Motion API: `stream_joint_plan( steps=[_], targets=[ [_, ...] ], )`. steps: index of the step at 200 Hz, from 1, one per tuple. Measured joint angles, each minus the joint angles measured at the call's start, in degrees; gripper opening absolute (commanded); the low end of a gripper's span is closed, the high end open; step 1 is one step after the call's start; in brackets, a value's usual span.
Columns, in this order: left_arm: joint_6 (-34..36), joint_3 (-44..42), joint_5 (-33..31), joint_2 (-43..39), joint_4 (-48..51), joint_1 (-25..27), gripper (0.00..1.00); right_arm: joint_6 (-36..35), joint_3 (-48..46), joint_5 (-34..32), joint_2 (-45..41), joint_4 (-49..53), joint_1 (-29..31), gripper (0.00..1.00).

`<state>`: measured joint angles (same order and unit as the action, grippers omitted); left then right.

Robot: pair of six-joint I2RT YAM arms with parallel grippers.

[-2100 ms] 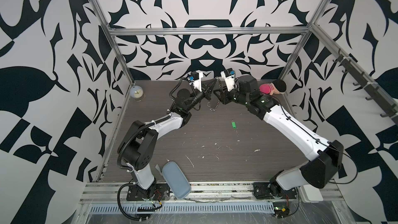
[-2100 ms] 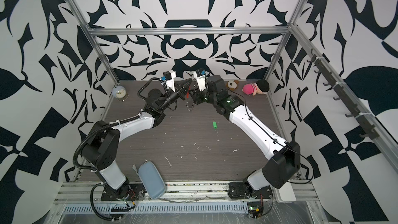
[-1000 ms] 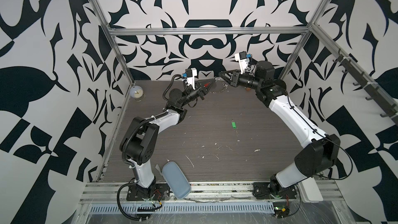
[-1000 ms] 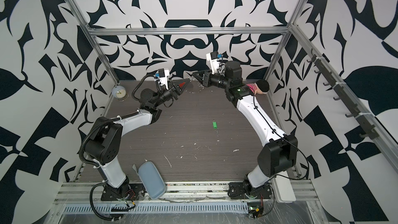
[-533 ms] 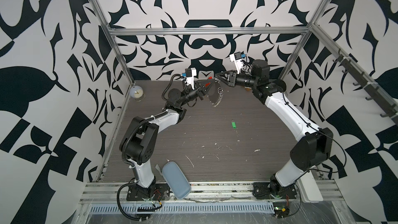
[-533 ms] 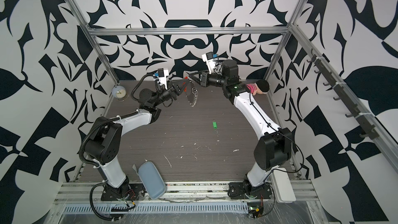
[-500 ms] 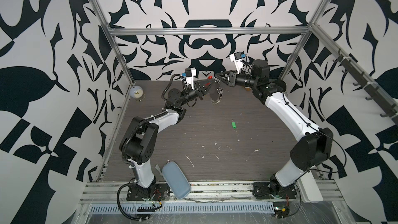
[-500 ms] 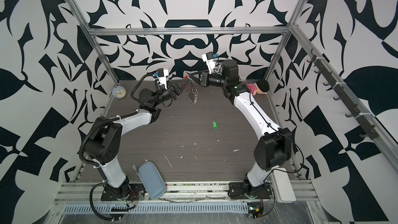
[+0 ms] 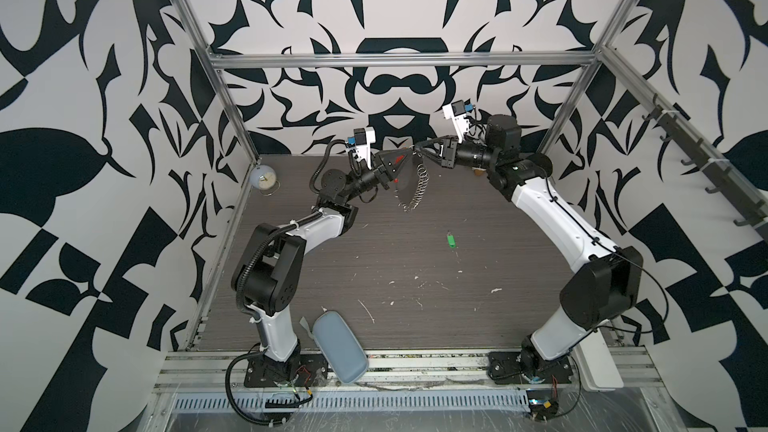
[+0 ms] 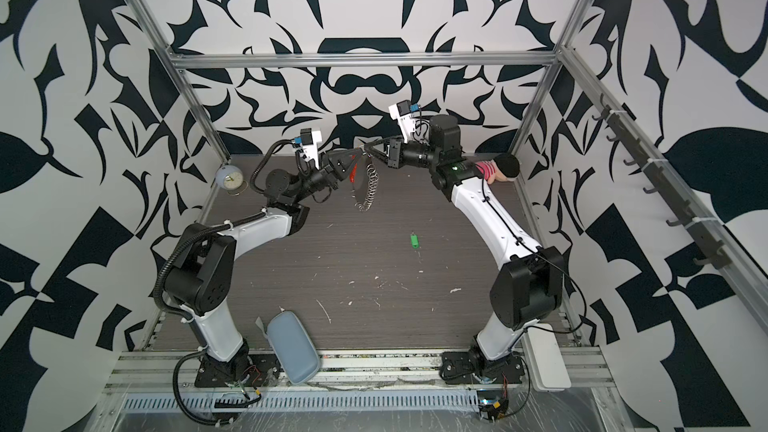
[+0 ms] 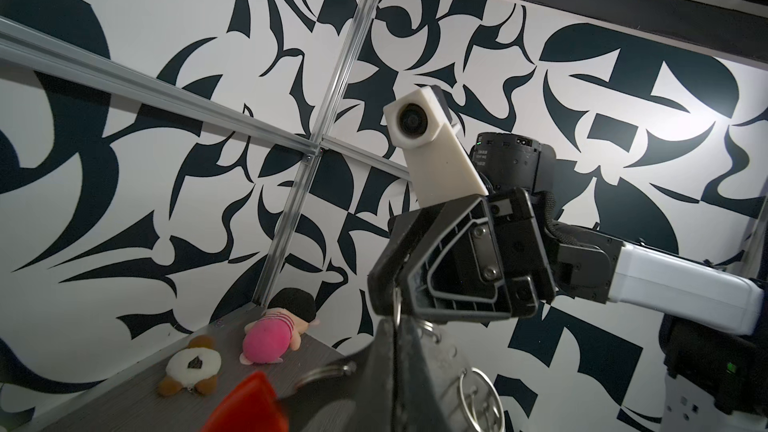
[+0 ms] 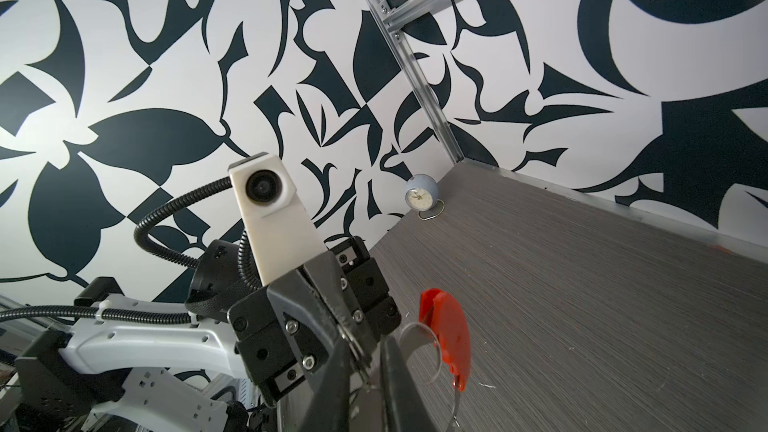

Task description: Put the keys on the keyring

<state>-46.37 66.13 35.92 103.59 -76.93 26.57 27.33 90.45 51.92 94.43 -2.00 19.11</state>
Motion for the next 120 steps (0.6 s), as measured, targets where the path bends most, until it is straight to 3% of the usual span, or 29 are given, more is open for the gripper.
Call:
stream_joint_plan(
  steps=[31,84,98,120],
  targets=[
    [-0.9,0.1,0.2,0.0,-0.1,-0.2,0.0,-0.4,0.0,0.0,0.0,0.0,0.2,0.0],
    [-1.7,0.3,0.9,0.1,0.0,-0.4,0.0,-3.8,1.6,-0.9,0.0,3.3,0.5,0.0],
    [-1.7,0.3,1.2,0.1,0.0,-0.5,0.0,-5.0,2.1,-1.3,0.0,4.8,0.6,0.14],
    [-1.7,0.3,1.7,0.2,-0.1,-0.5,0.0,-6.1,2.5,-1.7,0.0,6.3,1.0,0.15]
  ],
)
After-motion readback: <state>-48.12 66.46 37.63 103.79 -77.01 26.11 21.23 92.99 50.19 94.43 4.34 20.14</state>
